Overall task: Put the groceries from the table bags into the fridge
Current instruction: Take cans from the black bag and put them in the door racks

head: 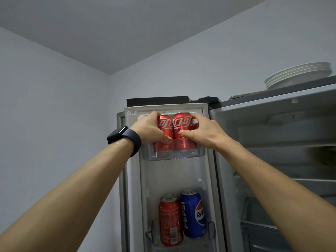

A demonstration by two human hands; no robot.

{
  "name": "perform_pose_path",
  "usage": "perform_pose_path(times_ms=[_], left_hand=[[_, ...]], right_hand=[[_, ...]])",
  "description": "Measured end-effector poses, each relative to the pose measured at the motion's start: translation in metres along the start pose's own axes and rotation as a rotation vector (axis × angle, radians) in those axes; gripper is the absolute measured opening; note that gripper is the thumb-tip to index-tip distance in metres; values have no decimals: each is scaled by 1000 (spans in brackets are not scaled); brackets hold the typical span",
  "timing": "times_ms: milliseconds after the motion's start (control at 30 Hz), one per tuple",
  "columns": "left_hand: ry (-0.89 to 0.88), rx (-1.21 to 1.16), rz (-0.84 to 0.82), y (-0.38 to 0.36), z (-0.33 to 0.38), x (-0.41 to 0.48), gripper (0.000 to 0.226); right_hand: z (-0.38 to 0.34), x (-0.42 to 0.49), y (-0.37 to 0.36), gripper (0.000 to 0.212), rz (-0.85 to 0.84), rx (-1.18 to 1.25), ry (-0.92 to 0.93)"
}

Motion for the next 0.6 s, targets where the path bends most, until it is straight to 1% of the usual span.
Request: perform_pose_path(times_ms=[67, 200, 267, 367, 433, 500, 600], left_hand=[[0, 1, -2, 1, -1, -2, 89], [-1, 59, 20, 3, 0, -6, 88], [4, 104, 19, 2, 1, -7, 86], [0, 203, 17, 5, 6, -9, 81], [2, 233, 11, 8, 9, -11, 79], [-2, 240, 3, 10, 10, -10, 80], [1, 201, -4, 13, 8, -8, 77]], right_hand=[[0, 0, -3, 65, 16, -11, 18], [-1, -4, -8, 58, 180, -50, 15], [-1, -6, -9, 61, 247, -54, 11], [-1, -9, -8, 74, 295, -44, -14], [-3, -7, -6, 80, 294, -56, -27], [-7, -3, -2, 81, 262, -61, -42], [-11, 7, 4, 74, 90, 69, -54]])
Point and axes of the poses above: each hand's wrist, its own x-axis towards the middle knuckle, its own y-axis out of the back of the hand, z = x × y, the point moved 1 cm from there along x, towards the middle knuckle, and after that the axes turned 13 degrees about -y, right-handed, at the moved point
